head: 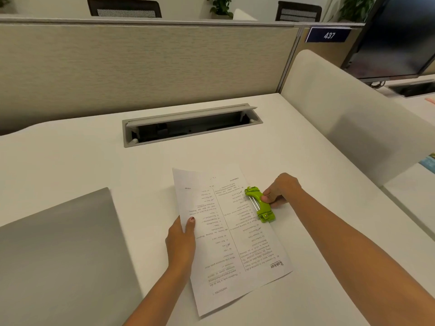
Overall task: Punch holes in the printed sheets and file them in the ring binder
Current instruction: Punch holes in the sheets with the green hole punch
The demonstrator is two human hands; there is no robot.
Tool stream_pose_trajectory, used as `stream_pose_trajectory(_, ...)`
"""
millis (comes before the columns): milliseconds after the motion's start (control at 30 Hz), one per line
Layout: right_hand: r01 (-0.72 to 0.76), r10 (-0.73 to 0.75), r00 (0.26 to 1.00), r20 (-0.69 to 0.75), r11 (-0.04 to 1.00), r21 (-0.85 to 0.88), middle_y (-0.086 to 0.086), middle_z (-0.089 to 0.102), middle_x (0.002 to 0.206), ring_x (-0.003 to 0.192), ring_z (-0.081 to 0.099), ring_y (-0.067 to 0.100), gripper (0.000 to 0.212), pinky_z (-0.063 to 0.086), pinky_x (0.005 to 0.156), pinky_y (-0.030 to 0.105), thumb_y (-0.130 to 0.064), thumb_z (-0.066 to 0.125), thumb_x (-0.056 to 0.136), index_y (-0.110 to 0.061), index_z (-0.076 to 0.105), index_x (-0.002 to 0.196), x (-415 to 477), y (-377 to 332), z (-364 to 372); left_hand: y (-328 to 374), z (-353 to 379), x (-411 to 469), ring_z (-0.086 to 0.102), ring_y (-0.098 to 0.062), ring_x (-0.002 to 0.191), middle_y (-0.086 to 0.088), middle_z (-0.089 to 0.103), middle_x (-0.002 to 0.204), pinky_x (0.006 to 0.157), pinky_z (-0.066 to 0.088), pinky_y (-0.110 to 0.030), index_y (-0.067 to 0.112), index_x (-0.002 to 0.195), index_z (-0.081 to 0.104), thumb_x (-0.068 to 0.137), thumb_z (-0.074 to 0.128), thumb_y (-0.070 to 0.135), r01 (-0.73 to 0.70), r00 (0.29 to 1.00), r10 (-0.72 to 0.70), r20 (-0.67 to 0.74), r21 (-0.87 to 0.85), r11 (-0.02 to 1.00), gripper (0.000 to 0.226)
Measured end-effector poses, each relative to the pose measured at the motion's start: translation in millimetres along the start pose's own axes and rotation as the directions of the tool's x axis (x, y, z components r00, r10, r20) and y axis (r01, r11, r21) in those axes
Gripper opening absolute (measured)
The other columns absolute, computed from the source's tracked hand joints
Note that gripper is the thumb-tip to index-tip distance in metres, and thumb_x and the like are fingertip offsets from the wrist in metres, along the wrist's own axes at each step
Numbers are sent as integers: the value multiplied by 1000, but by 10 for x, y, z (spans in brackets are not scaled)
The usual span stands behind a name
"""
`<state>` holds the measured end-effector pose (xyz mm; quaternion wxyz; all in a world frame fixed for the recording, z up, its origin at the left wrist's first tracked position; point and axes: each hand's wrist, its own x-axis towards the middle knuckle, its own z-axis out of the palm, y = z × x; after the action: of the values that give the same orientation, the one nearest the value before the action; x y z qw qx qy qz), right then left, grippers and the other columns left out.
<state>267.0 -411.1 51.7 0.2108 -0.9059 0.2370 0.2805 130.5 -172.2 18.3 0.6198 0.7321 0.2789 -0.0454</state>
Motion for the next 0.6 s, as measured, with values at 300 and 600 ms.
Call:
stream_pose_trajectory(300,-10,10,1000,-21,1000,14,-7,72,56,75,69,15,28,54,91,29,-19,87,67,-14,78,93,-42,-61,-17,18,-23,-24,60,-27,105,0,64,115,96,49,-47,19,125,56,99,44,28,-1,1000,1,3,-11,1000,30)
stream_pose_trajectory(600,7,-9,999,-34,999,-51,2,77,92,78,72,11,39,51,82,22,-28,84,70,-17,72,105,-119,-161,-64,51,-56,-67,61,-26,104,1,64,115,95,50,-46,22,124,55,100,43,29,-7,999,8,32,-32,999,28)
